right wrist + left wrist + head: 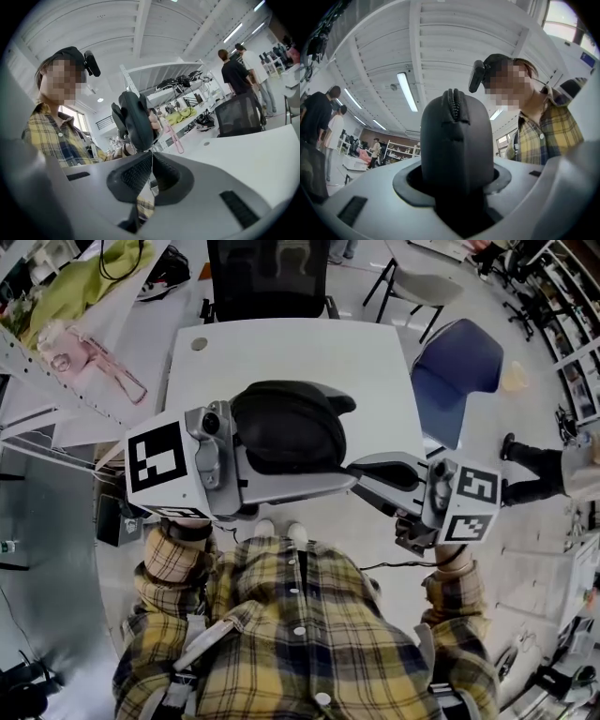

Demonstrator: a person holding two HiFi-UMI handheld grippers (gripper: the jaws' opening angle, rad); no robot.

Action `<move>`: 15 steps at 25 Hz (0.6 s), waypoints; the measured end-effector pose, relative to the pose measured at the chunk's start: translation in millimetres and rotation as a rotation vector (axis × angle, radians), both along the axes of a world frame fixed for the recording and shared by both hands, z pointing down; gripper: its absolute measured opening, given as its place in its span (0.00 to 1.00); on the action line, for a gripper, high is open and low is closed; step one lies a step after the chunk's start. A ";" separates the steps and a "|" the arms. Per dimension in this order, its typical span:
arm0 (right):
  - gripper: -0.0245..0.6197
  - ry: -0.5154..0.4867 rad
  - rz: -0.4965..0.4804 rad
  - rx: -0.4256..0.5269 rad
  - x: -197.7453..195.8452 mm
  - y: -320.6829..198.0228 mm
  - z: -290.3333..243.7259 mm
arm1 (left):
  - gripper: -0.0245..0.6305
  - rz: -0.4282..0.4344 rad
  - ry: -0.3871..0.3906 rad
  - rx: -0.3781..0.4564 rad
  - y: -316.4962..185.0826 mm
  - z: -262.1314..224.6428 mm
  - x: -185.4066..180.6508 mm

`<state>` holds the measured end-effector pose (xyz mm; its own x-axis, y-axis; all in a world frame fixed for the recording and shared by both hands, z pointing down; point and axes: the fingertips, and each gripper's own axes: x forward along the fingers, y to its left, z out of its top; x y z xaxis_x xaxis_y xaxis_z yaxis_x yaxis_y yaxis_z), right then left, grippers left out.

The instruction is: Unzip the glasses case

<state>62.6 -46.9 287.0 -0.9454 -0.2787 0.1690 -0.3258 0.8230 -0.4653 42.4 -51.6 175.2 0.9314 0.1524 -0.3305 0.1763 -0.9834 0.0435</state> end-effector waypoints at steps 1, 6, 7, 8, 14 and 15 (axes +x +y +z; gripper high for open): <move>0.04 0.003 0.031 0.014 3.9 -2.6 -2.8 | 0.41 -0.025 -0.030 0.006 -1.6 3.6 2.5; 0.04 0.089 0.222 0.134 22.7 -15.1 -14.8 | 0.41 -0.197 -0.216 0.040 -13.5 28.6 12.9; 0.04 0.116 0.263 0.168 26.0 -18.2 -17.5 | 0.41 -0.238 -0.253 0.042 -16.9 34.7 14.5; 0.04 0.143 0.305 0.206 29.3 -21.7 -20.3 | 0.41 -0.272 -0.284 0.041 -19.7 40.5 15.9; 0.04 0.165 0.475 0.346 39.8 -34.5 -36.8 | 0.41 -0.337 -0.329 -0.041 -20.6 69.7 18.8; 0.04 0.163 0.493 0.354 39.9 -35.6 -37.7 | 0.41 -0.347 -0.327 -0.056 -20.9 74.1 17.8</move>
<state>102.5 -82.5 249.3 -0.6611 -0.7410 0.1177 -0.7503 0.6527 -0.1047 60.2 -72.5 249.2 0.9806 -0.1958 -0.0109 -0.1939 -0.9763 0.0961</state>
